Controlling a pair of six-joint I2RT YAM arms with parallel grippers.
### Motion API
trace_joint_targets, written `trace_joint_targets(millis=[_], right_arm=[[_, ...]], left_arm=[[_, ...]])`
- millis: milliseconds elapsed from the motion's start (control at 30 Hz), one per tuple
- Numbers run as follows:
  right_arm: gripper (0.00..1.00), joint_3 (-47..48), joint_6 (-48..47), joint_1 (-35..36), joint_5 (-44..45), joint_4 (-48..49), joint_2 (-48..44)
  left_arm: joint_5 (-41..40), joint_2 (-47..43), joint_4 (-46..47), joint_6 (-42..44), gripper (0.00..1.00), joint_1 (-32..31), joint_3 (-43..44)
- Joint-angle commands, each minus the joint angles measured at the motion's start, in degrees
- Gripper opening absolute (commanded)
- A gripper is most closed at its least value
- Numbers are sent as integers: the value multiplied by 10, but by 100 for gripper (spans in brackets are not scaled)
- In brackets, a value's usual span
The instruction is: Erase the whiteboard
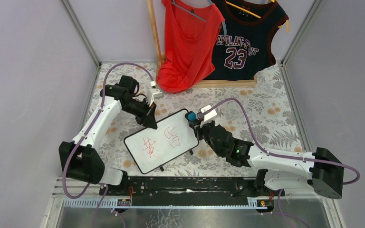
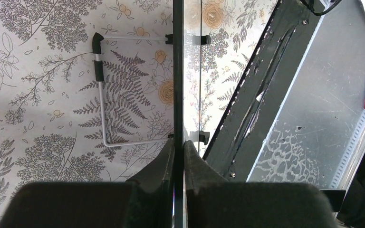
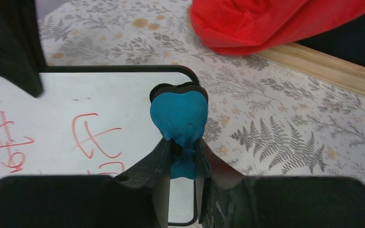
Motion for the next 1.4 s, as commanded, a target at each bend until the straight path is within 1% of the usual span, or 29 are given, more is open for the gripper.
trace_joint_targets(millis=[0,400,600,733,967,1133,1367], right_arm=[[0,46,0,15,-39,21,-2],[0,67,17,25,-65,53,85],[0,80,22,30,-85,61,114],[0,98,19,44,-86,62,133],[0,144,11,89,-83,71,187],[0,157,11,105,-64,75,219],[0,145,3,105,2,59,223]], left_arm=[[-48,-6,46,1,0,-5,-26],[-53,-4,52,-5,0,-9,-36],[-51,-3,52,-6,0,-12,-39],[-51,-2,52,-6,0,-14,-41],[-49,0,52,-6,0,-16,-44],[-47,0,53,-6,0,-18,-48],[-45,-2,52,-6,0,-19,-49]])
